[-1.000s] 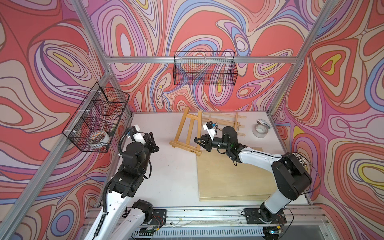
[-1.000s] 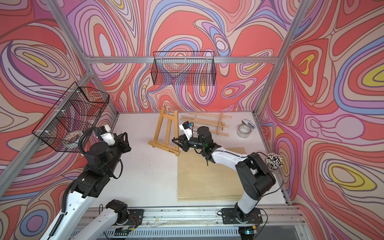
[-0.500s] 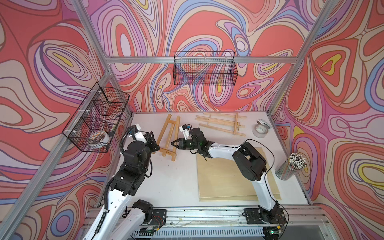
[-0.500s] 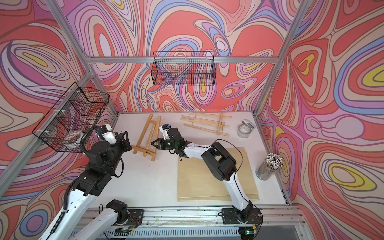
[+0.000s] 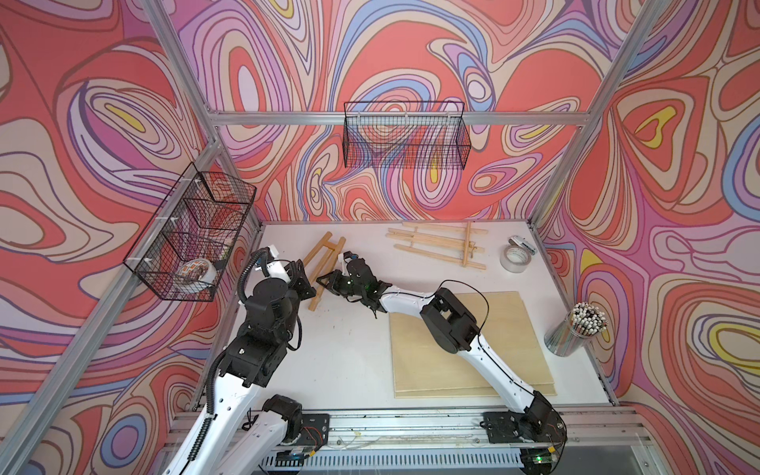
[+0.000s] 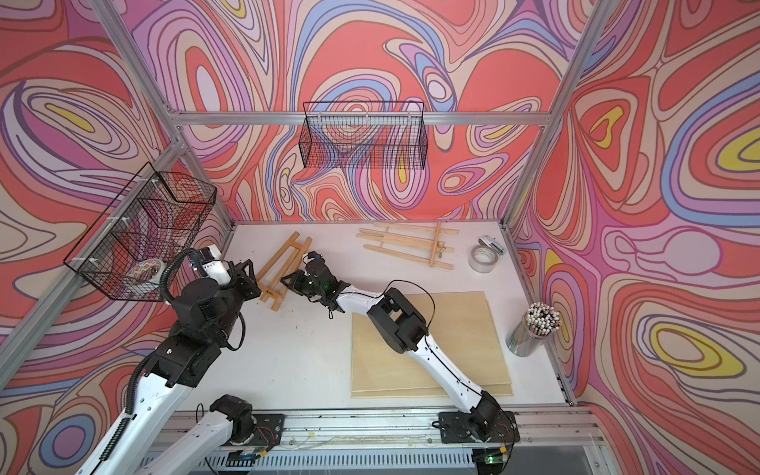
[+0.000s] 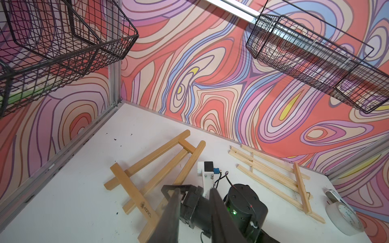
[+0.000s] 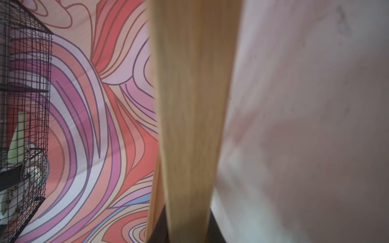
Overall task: Disassemble the easel
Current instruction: Place the easel at the center of the board.
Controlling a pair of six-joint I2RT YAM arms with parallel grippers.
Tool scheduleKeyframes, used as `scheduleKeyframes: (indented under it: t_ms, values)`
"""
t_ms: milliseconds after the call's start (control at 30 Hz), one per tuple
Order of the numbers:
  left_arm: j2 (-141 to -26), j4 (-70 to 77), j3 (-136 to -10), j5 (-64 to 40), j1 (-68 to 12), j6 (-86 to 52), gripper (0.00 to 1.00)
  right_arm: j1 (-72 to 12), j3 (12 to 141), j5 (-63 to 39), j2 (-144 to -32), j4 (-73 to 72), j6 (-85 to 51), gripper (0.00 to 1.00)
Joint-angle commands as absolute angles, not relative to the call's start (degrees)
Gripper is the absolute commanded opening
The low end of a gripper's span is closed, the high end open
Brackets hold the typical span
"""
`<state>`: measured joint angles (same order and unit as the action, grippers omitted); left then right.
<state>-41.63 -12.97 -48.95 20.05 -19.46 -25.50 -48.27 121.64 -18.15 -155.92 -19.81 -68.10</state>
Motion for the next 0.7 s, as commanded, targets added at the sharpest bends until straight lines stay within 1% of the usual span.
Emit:
scheduleKeyframes:
  t_ms: [0,133,200,300,367,400,533,667]
  values:
    - [-42.1,-12.3,-49.3,21.2,-19.6,-25.0,0.27,-48.4,127.2,-13.0,-161.9,-13.4,-71.1,0.03]
    - [-42.3,-12.3,-49.4,20.7,-19.6,-25.3,0.27,-48.4,131.9,-11.0,-165.3,-11.2,-71.2,0.03]
    - [-42.5,-12.3,-49.5,20.5,-19.5,-25.4,0.27,-48.4,132.9,-9.5,-166.4,-10.5,-71.8,0.05]
    - [-42.8,-12.5,-49.7,20.5,-19.6,-25.4,0.27,-48.3,134.0,-7.8,-167.3,-8.8,-71.2,0.14]
    - [-42.7,-12.6,-49.7,20.6,-19.5,-25.3,0.28,-48.3,134.5,-6.8,-167.2,-6.7,-70.2,0.19]
    - [-42.7,-12.5,-49.7,20.7,-19.6,-25.3,0.29,-48.3,134.4,-6.7,-167.1,-6.4,-69.9,0.21]
    - [-43.0,-12.5,-49.7,20.4,-19.5,-25.3,0.29,-48.1,133.2,-7.1,-166.2,-6.5,-69.2,0.34]
    - [-43.2,-12.7,-49.7,20.6,-19.5,-25.1,0.31,-48.2,133.8,-7.0,-165.3,-3.7,-67.4,0.40]
